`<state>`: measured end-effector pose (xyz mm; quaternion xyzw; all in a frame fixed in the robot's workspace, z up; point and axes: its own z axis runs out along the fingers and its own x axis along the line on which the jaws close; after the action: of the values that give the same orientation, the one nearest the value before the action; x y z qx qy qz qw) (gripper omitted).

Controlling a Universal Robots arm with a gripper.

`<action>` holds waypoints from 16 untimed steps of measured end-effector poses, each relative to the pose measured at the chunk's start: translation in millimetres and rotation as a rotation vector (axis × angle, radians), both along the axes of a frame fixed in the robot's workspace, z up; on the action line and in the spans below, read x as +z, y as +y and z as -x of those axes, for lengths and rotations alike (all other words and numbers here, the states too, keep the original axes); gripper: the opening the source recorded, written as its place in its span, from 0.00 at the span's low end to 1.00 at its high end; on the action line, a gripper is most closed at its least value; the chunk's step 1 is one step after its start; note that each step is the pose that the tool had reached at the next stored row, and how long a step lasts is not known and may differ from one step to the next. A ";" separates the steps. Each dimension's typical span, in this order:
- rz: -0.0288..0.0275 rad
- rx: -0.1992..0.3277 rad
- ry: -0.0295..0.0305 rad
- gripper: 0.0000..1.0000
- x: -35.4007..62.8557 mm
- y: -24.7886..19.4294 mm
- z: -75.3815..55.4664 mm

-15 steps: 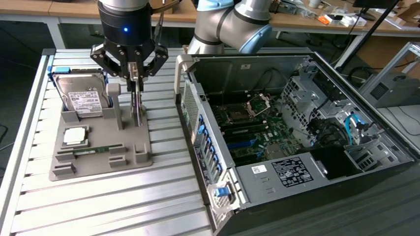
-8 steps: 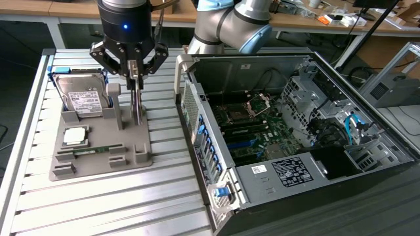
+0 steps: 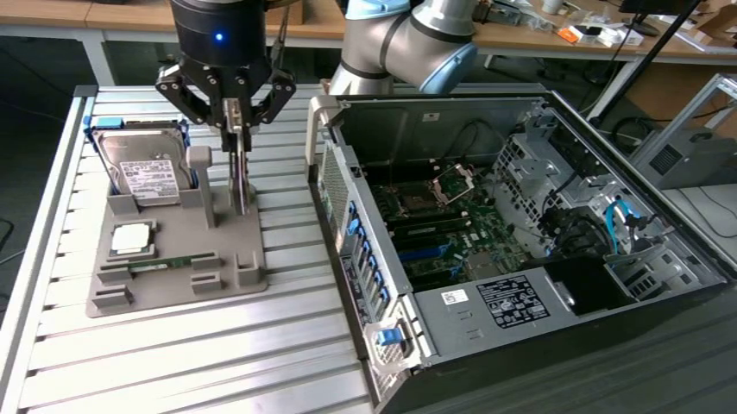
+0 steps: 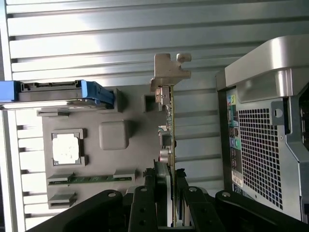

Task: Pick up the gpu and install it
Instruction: 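Pick up the gpu and move the gpu toward the slot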

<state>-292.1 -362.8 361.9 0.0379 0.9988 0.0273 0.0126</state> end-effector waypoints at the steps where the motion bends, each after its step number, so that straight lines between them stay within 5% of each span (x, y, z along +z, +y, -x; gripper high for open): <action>1: -0.0002 0.000 0.0000 0.27 1.2 0.0 0.0; 16: -0.0030 0.000 0.0000 0.27 23.1 0.0 0.0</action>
<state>-292.1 -362.8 385.0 0.0380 0.9988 0.0288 0.0126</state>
